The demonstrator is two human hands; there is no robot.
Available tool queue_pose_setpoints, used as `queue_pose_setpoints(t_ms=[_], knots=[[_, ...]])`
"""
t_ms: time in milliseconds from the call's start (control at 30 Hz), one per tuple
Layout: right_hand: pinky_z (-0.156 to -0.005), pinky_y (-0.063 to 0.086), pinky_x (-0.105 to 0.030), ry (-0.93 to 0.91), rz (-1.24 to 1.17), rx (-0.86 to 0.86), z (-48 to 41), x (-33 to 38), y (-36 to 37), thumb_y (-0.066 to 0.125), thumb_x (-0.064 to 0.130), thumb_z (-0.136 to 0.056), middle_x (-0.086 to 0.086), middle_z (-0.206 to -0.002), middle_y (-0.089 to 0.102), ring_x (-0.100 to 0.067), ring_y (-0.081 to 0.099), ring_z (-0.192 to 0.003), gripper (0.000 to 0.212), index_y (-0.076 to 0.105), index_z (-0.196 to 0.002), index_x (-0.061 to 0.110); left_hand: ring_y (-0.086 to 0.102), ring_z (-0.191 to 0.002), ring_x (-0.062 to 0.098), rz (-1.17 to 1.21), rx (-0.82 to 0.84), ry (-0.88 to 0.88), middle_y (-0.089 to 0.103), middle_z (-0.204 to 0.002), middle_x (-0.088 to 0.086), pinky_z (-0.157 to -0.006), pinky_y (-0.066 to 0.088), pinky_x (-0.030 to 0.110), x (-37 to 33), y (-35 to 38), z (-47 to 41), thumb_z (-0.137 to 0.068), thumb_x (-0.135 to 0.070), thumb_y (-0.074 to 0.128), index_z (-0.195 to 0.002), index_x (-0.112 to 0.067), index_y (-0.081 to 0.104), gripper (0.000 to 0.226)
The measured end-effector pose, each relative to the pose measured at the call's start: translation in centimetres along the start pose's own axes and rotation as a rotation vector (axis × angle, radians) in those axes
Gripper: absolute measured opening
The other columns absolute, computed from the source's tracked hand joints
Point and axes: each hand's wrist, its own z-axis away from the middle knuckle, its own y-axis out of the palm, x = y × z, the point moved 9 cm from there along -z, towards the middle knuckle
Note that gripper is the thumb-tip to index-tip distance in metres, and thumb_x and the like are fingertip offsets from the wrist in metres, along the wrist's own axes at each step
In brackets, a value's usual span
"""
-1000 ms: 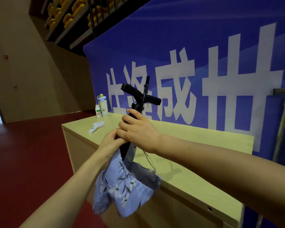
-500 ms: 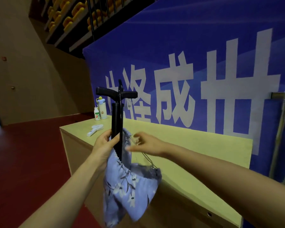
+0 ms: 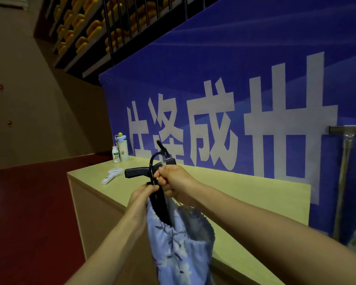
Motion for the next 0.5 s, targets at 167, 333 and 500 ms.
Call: queue_pose_setpoints(t_ms=[167,333,500], knots=[[-0.03,0.014,-0.012,0.053,-0.09,0.008,0.4,-0.9,-1.8,0.033,0.016,-0.102,0.004,-0.044,0.037,-0.002,0.023,-0.029,0.032,0.05,-0.076,0.011,0.07,-0.061,0.014,0.065,-0.1,0.05,0.074,-0.064,0.002,-0.059,0.055,0.024,-1.0,0.1,-0.2,-0.089,-0.029,0.06,-0.082,-0.007,0.07,0.025],[-0.033,0.016,-0.014,0.19,0.06,-0.051,1.1,-3.6,-5.7,0.035,0.009,-0.1,0.002,-0.055,0.039,-0.004,0.023,-0.033,0.029,0.056,-0.08,0.01,0.059,-0.063,0.026,0.118,-0.314,0.024,0.063,-0.056,0.004,-0.062,0.047,0.03,-0.3,-2.0,0.0,-0.087,-0.039,0.061,-0.062,-0.008,0.058,0.04],[-0.029,0.017,-0.013,0.152,-0.126,-0.193,1.1,-3.2,-8.3,0.037,0.009,-0.1,0.001,-0.056,0.038,-0.002,0.023,-0.03,0.03,0.054,-0.075,0.01,0.063,-0.07,0.023,0.098,-0.184,-0.013,0.067,-0.069,0.007,-0.07,0.05,0.033,-0.7,0.2,0.3,-0.092,-0.039,0.053,-0.073,-0.008,0.065,0.039]])
